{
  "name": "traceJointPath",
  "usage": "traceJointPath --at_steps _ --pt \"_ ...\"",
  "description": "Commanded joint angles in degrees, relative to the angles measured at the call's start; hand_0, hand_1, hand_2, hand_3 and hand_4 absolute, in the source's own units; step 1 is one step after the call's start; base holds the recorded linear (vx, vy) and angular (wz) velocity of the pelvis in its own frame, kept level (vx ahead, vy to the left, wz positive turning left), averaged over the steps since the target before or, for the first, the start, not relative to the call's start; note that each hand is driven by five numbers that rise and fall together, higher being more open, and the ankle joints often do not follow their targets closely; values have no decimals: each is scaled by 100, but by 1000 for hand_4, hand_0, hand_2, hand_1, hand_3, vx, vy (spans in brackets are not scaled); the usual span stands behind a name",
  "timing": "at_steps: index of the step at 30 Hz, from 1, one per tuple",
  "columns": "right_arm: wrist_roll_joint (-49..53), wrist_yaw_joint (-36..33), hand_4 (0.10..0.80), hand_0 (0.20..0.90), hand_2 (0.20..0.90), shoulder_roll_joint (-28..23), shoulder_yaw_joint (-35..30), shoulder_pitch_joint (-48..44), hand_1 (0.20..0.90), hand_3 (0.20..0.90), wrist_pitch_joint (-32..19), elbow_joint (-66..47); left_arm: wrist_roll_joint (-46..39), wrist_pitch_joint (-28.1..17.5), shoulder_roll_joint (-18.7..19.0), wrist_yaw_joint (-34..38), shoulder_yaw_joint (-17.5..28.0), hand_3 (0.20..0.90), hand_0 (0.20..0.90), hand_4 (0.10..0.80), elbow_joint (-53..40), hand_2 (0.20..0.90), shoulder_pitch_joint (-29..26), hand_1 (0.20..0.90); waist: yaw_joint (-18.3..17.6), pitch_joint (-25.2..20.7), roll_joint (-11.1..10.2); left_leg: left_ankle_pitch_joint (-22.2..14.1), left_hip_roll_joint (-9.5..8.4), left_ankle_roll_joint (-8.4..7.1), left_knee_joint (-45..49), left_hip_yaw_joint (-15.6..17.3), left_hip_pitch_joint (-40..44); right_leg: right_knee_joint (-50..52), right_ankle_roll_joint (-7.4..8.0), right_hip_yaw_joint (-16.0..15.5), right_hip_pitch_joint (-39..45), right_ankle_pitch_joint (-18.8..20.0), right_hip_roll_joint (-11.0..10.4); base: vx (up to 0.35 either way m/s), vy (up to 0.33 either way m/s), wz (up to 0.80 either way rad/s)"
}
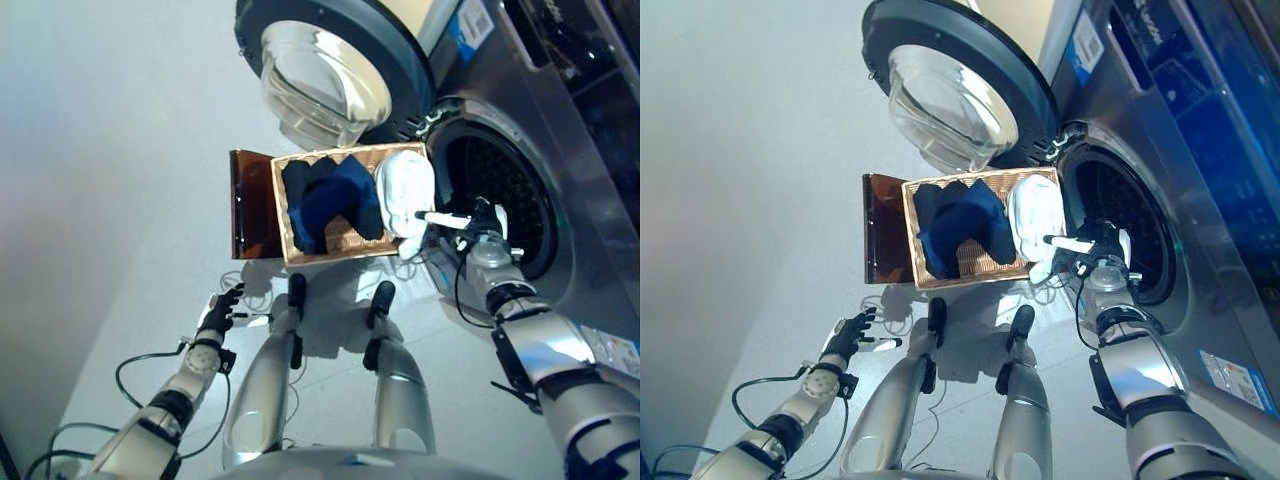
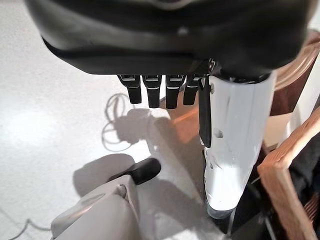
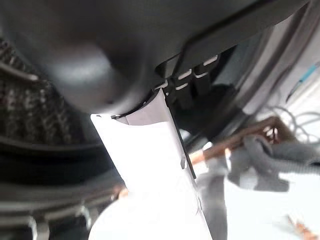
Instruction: Pick up the clothes and place them into the washing machine
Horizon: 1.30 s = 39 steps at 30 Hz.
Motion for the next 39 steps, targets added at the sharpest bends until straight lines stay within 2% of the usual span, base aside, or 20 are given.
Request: traceJointPath --at_steps 1,12,13,22,26,32,39 --pt "35 -299 800 900 900 -122 299 -67 900 900 -331 -347 -58 -96 204 242 -20 900 900 800 87 900 368 900 14 -394 -218 -777 -23 -391 955 -36 -580 401 51 173 -76 -583 -100 46 5 4" --pt "-300 -366 800 900 900 -107 550 -377 900 900 -207 -92 -181 -157 258 289 -174 900 900 800 -18 900 289 900 145 -318 -337 -844 -69 -333 1112 -138 -811 388 48 71 -91 -612 -76 24 8 3" --pt "-424 -425 800 900 900 -87 601 -419 900 900 -135 68 -221 -152 250 286 -236 900 900 800 -69 900 293 900 203 -291 -325 -1052 -60 -345 1206 -192 -832 486 65 89 -92 -799 -28 106 -10 5" --pt "-930 -872 800 900 900 -435 941 -1452 900 900 215 711 -510 -270 384 622 -422 900 900 800 -704 900 109 900 434 67 -201 -1024 -164 -365 1413 -294 -1615 915 18 18 -784 -998 -109 -8 19 9" --pt "-1215 -1145 800 900 900 -616 1024 -1755 900 900 416 1021 -553 -264 329 870 -548 900 900 800 -776 900 -88 900 461 218 -90 -1148 -237 -355 1922 -295 -2230 1492 -28 54 -1380 -1189 -180 -24 37 27" --pt "-1694 -1478 800 900 900 -821 1097 -1785 900 900 672 1162 -653 -250 316 1091 -542 900 900 800 -1045 900 -146 900 473 248 120 -1268 -315 -320 2437 -331 -2735 2104 -59 105 -1881 -1372 -303 -13 43 18" --pt "-1860 -1563 800 900 900 -856 1069 -1625 900 900 754 1156 -563 -277 331 1166 -616 900 900 800 -1299 900 -59 900 474 189 258 -1209 -364 -298 2302 -269 -2757 1997 -77 188 -1973 -1323 -364 -1 44 7"
